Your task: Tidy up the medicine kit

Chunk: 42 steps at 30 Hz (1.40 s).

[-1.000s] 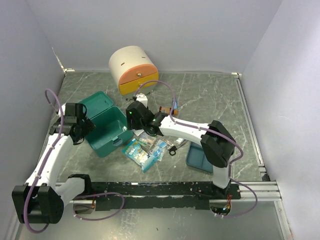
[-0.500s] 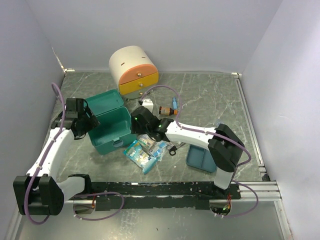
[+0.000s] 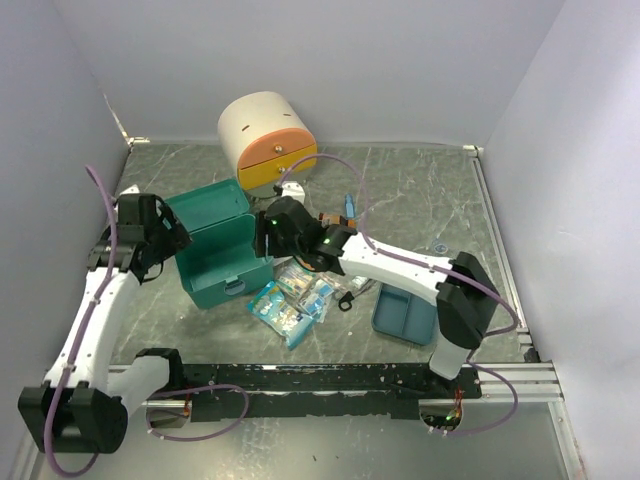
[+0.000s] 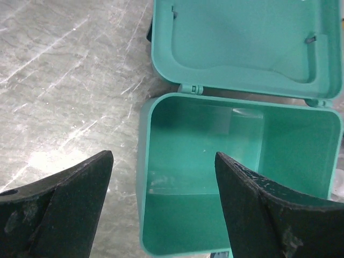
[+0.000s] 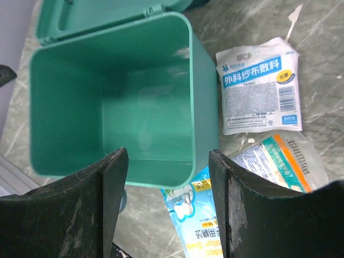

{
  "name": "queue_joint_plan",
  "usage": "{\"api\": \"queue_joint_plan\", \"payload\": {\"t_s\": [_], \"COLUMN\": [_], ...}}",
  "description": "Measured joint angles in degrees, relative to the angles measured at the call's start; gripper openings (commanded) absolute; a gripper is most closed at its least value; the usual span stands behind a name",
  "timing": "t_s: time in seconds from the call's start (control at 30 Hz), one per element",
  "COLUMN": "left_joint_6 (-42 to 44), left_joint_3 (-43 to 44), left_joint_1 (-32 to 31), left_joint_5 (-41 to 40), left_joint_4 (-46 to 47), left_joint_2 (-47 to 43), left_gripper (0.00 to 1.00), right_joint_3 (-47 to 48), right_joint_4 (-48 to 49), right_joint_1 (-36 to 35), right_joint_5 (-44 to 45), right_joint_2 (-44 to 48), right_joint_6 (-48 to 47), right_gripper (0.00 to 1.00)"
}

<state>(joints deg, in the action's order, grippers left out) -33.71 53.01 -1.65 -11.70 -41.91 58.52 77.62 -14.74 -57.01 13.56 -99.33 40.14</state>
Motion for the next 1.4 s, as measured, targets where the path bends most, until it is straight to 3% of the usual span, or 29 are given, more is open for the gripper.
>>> {"api": "queue_joint_plan", "payload": {"t_s": [0.13,0.27,0.37,0.6,0.8,1.07,1.4], "left_joint_6": [2.6,6.3,8.1,8.9,8.9,8.9,8.9], "left_joint_3": [0.0,-0.4,-3.0,-8.0,-8.5,-8.5,-8.5], "left_joint_1": [0.1,0.1,0.0,0.0,0.0,0.0,0.0], "left_joint_5": [2.4,11.1,18.7,28.6,30.4,30.3,29.9], "left_joint_4": [-0.8,0.0,2.5,6.9,7.8,7.8,7.8], "left_joint_2": [-5.4,-12.6,-18.8,-28.9,-31.3,-31.4,-30.7], "left_gripper": [0.88,0.91,0.99,1.00,0.99,0.99,0.98], "right_joint_3": [-1.9,-9.3,-15.4,-28.0,-32.2,-31.3,-27.6], "right_joint_4": [0.3,1.6,1.7,2.2,4.4,6.2,3.6], "right_joint_1": [1.7,5.2,8.9,18.5,22.6,22.9,23.0], "right_joint_5": [-0.1,1.0,2.2,0.0,-1.1,2.6,8.9], "right_joint_2": [5.4,13.8,19.1,24.3,23.5,14.7,10.3], "right_joint_6": [0.3,2.6,4.4,9.6,20.5,38.1,48.0], "right_gripper": [0.61,0.61,0.61,0.65,0.58,0.61,0.55]}}
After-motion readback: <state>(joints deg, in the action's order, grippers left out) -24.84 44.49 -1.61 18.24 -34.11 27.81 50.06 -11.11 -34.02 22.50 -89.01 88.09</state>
